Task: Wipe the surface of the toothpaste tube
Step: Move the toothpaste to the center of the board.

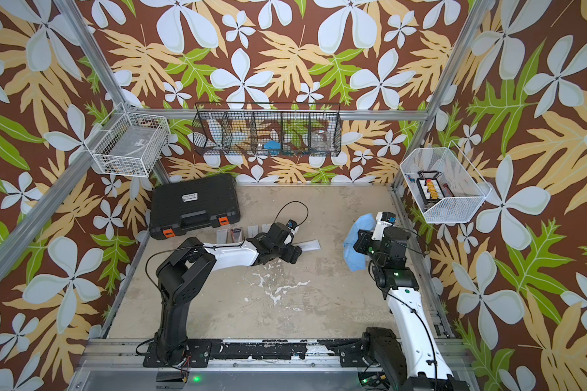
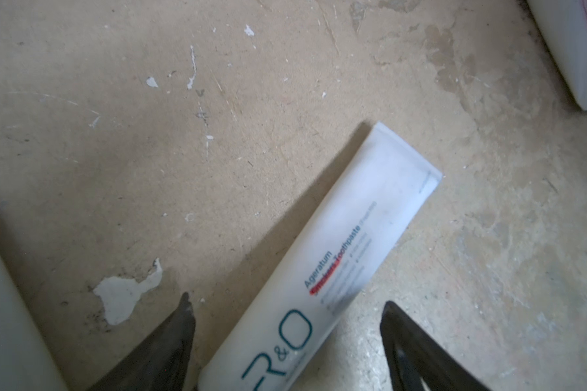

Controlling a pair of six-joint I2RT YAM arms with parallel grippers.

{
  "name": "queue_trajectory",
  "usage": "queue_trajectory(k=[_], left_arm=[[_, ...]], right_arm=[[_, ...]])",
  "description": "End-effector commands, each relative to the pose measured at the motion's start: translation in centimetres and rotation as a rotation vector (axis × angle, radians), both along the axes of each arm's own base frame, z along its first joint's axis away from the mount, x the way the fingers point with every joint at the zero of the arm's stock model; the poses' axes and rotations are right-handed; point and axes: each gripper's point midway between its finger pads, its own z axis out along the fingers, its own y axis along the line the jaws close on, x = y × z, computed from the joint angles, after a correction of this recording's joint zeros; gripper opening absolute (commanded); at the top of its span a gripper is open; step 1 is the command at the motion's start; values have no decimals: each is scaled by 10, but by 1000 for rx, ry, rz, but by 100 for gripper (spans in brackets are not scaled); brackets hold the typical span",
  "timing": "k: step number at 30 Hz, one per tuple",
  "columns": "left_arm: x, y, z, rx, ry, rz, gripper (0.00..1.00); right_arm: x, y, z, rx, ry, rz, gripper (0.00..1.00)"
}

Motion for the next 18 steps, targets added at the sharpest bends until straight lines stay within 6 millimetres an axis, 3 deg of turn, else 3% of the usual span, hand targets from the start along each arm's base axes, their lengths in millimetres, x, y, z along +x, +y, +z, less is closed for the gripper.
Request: queue_trajectory(k=[1, 9, 18], left_arm=[[-6, -7, 3, -47, 19, -31, 86], [-20, 0, 0, -23, 15, -39, 83], [-21, 23, -12, 48, -34, 0, 70]], right_arm=[[3, 3, 7, -2, -30, 20, 0], [4, 4, 7, 1, -29, 27, 0], [4, 7, 4, 11, -25, 39, 0]])
